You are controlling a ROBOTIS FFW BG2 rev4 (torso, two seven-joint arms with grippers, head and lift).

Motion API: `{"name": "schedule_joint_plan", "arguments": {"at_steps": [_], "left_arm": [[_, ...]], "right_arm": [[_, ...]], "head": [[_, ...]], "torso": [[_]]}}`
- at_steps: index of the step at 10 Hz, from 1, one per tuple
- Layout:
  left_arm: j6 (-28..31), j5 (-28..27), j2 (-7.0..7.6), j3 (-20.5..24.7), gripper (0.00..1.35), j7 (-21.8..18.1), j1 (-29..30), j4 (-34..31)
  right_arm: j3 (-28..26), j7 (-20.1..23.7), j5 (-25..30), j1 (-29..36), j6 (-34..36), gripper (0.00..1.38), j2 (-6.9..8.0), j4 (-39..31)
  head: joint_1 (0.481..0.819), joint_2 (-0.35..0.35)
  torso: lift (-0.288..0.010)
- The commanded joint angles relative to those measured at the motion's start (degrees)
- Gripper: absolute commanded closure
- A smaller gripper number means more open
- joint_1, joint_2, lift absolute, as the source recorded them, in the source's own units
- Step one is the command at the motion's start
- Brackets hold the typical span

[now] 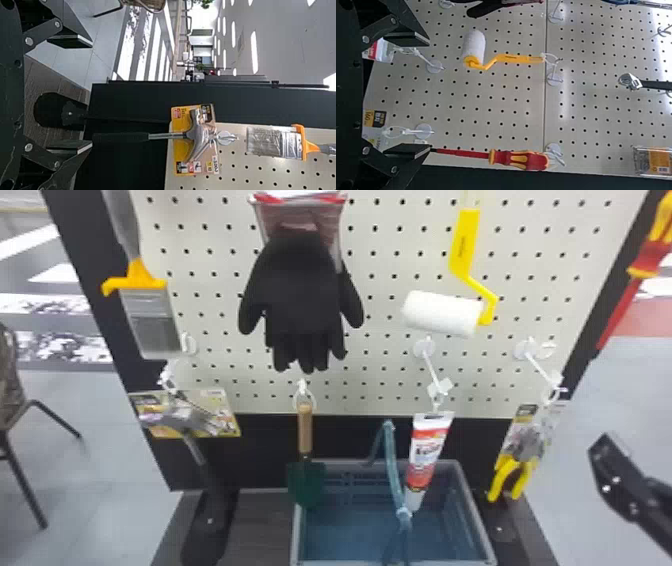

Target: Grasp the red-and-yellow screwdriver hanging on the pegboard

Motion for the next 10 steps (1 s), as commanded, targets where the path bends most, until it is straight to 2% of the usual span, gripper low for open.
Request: {"name": "schedule_joint_plan", "arguments": {"at_steps": [1,3,6,10], "left_arm": [[0.0,0.0,0.01,0.0,0.38,0.0,0.1,0.0],[0.2,0.0,0.01,0.0,0.38,0.0,0.4,-0.3],[0.4,0.0,0.01,0.0,0.38,0.0,0.6,-0.6],[0.5,0.1,0.18,0.0,0.38,0.0,0.5,-0.9]], "right_arm": [[-0.4,0.0,0.2,-0.8,3.4,0.34,-0.24,-3.8],[-0.9,0.0,0.3,-2.1,7.0,0.34,-0.32,-7.8],[-2.8,0.0,0.6,-2.9,10.1,0.34,-0.32,-7.9],[-7.4,-0.2,0.6,-5.5,10.5,0.34,0.11,-7.9]], "head": [[0.549,0.0],[0.549,0.0],[0.549,0.0],[0.549,0.0]], "torso": [[-0.1],[-0.1],[-0.1],[-0.1]]}}
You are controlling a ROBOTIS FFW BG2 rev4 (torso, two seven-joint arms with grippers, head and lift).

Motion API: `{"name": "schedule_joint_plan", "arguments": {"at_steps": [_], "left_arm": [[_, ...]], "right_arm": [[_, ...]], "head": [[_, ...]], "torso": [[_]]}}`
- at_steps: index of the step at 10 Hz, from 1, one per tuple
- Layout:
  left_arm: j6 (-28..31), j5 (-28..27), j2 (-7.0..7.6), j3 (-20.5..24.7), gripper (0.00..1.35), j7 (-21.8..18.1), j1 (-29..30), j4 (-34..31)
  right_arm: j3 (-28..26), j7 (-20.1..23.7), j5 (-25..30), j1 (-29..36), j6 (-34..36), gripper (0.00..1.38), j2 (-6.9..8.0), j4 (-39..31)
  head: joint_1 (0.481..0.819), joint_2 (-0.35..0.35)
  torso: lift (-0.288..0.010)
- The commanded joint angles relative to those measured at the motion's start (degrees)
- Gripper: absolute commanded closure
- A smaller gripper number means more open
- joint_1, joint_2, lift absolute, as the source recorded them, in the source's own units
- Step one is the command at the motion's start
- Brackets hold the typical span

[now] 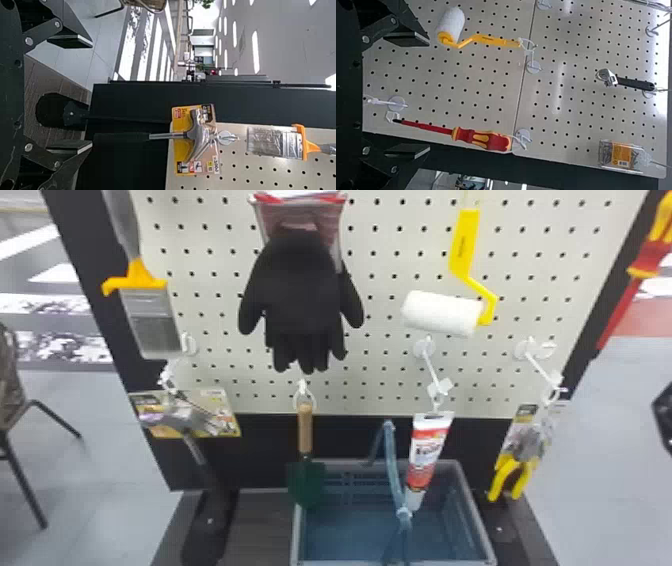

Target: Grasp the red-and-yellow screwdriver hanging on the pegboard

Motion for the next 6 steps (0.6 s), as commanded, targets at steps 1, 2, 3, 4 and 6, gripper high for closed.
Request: {"name": "schedule_joint_plan", "arguments": {"at_steps": [1,2,3,4,6], "left_arm": [[0.0,0.1,0.07,0.0,0.38,0.0,-0.1,-0.1],[0.1,0.1,0.16,0.0,0.38,-0.1,-0.1,-0.1],[0.2,0.0,0.16,0.0,0.38,-0.2,-0.2,-0.1],[0.3,0.1,0.16,0.0,0.38,-0.3,-0.3,-0.1],[0.4,0.1,0.16,0.0,0.38,-0.6,-0.4,-0.1]], "right_arm": [[-1.3,0.0,0.0,-1.0,0.1,0.34,0.02,-0.3],[-2.4,0.0,0.0,-1.7,0.1,0.34,0.02,-0.3],[-3.3,0.0,0.1,-2.6,0.1,0.34,0.02,-0.3],[-4.3,0.0,0.5,-3.9,0.2,0.34,-0.07,-0.3],[-6.1,0.0,1.5,-6.3,0.2,0.34,-0.33,-0.3]], "head": [[0.549,0.0],[0.549,0.0],[0.549,0.0],[0.549,0.0],[0.549,0.0]], "torso": [[-0.1],[-0.1],[-0.1],[-0.1],[-0.1]]}}
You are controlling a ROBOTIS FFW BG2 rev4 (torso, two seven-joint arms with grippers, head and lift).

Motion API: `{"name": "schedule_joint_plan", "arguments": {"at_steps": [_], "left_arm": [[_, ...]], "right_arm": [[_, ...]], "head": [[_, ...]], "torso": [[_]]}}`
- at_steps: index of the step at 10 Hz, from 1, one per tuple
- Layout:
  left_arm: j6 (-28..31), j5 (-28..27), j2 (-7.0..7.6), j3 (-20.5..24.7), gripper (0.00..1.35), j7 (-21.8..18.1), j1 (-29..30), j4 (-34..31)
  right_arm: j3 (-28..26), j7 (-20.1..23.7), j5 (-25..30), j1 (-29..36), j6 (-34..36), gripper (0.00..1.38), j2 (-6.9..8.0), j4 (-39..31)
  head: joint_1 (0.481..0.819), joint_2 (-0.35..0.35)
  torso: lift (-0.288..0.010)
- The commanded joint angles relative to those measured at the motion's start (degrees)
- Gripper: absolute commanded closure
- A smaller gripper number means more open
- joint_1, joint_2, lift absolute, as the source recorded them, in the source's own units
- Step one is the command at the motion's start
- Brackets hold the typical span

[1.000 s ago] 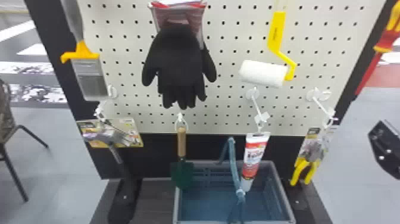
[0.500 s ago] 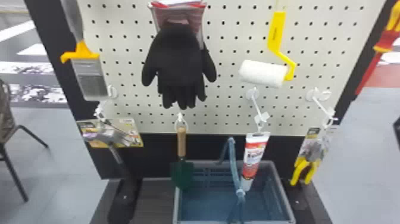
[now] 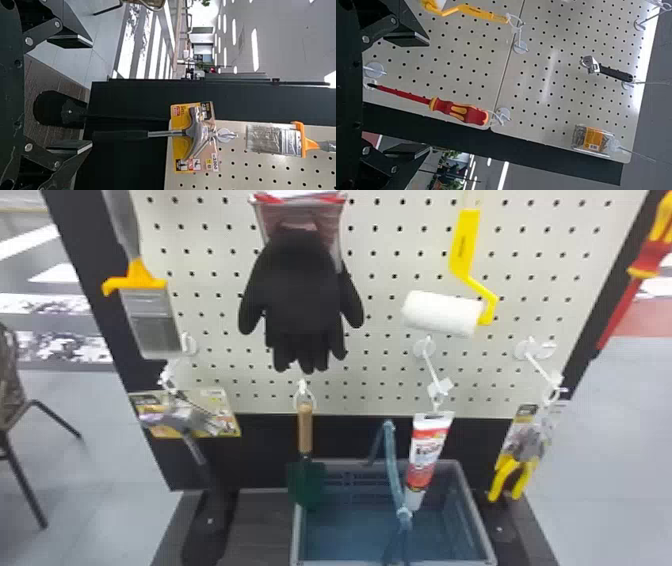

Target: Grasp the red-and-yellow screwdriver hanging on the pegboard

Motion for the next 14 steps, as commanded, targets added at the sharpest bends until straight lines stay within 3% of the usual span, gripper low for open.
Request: {"name": "schedule_joint_plan", "arguments": {"at_steps": [1,4,9,10,11,12,14], "left_arm": [[0.1,0.0,0.0,0.0,0.38,-0.1,-0.2,0.0],[0.2,0.0,-0.09,0.0,0.38,-0.2,-0.2,0.0],[0.2,0.0,-0.09,-0.1,0.38,-0.2,0.0,0.0],[0.2,0.0,-0.09,0.0,0.38,-0.3,0.0,0.0],[0.2,0.0,-0.17,-0.1,0.38,-0.2,0.0,-0.1],[0.2,0.0,-0.17,-0.1,0.38,-0.3,-0.3,-0.1],[0.3,-0.1,-0.17,-0.1,0.38,-0.3,-0.3,-0.1]], "right_arm": [[-1.7,0.0,1.2,-1.5,0.0,0.34,-0.1,-0.3],[-4.7,-0.3,3.2,-3.7,-0.4,0.34,-0.01,-0.1],[-9.8,-1.2,3.9,-7.8,-2.4,0.34,-0.18,7.0],[-10.0,-1.2,2.6,-8.8,-2.5,0.33,-0.8,9.3],[-10.0,-0.3,-1.0,-10.4,-2.6,0.32,-2.56,13.5],[-10.0,2.2,-2.0,-11.9,-3.0,0.32,-4.49,15.8],[-10.0,7.3,-4.5,-16.7,-6.2,0.32,-6.25,21.0]], "head": [[0.549,0.0],[0.549,0.0],[0.549,0.0],[0.549,0.0],[0.549,0.0],[0.549,0.0],[0.549,0.0]], "torso": [[-0.1],[-0.1],[-0.1],[-0.1],[-0.1],[-0.1],[-0.1]]}}
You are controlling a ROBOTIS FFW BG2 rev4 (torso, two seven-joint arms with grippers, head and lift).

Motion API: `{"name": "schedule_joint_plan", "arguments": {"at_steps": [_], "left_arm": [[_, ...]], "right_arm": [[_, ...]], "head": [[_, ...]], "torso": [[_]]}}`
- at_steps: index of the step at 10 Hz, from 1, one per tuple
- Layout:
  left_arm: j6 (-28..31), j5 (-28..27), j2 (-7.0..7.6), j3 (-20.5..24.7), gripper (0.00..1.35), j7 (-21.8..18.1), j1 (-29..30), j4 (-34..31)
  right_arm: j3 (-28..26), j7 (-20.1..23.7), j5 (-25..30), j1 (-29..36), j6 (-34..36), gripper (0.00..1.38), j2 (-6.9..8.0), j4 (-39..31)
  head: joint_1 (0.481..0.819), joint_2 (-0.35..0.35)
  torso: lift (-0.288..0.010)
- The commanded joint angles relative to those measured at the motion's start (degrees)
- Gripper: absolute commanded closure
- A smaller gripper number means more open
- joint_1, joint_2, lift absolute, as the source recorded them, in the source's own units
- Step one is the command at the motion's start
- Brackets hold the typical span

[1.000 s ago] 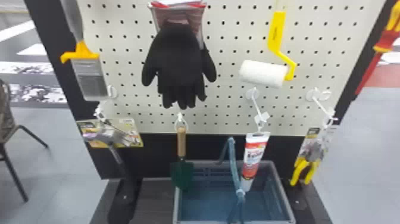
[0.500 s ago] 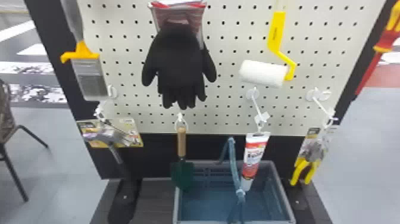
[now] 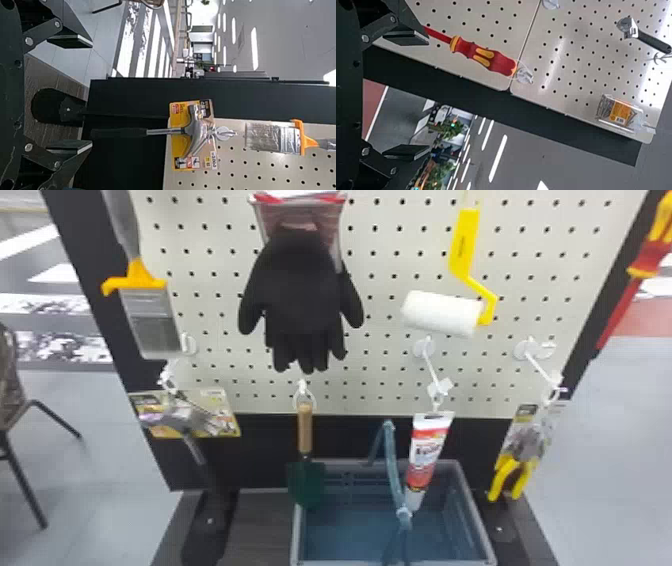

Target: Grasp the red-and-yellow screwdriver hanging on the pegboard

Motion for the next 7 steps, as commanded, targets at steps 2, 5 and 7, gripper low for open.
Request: {"name": "schedule_joint_plan", "arguments": {"at_steps": [2,5,7], "left_arm": [[0.1,-0.1,0.0,-0.1,0.38,0.0,-0.3,0.0],[0.3,-0.2,-0.09,-0.2,0.38,0.0,-0.4,0.0],[0.4,-0.2,-0.09,-0.1,0.38,0.0,-0.3,0.0]], "right_arm": [[0.0,6.0,-5.1,-6.3,-0.8,0.32,-2.36,5.2],[0.0,8.2,-13.6,-9.8,-0.7,0.32,-4.12,8.6],[0.0,8.8,-17.5,-11.1,-0.3,0.32,-5.08,11.0]], "head": [[0.549,0.0],[0.549,0.0],[0.549,0.0]], "torso": [[-0.1],[-0.1],[-0.1]]}}
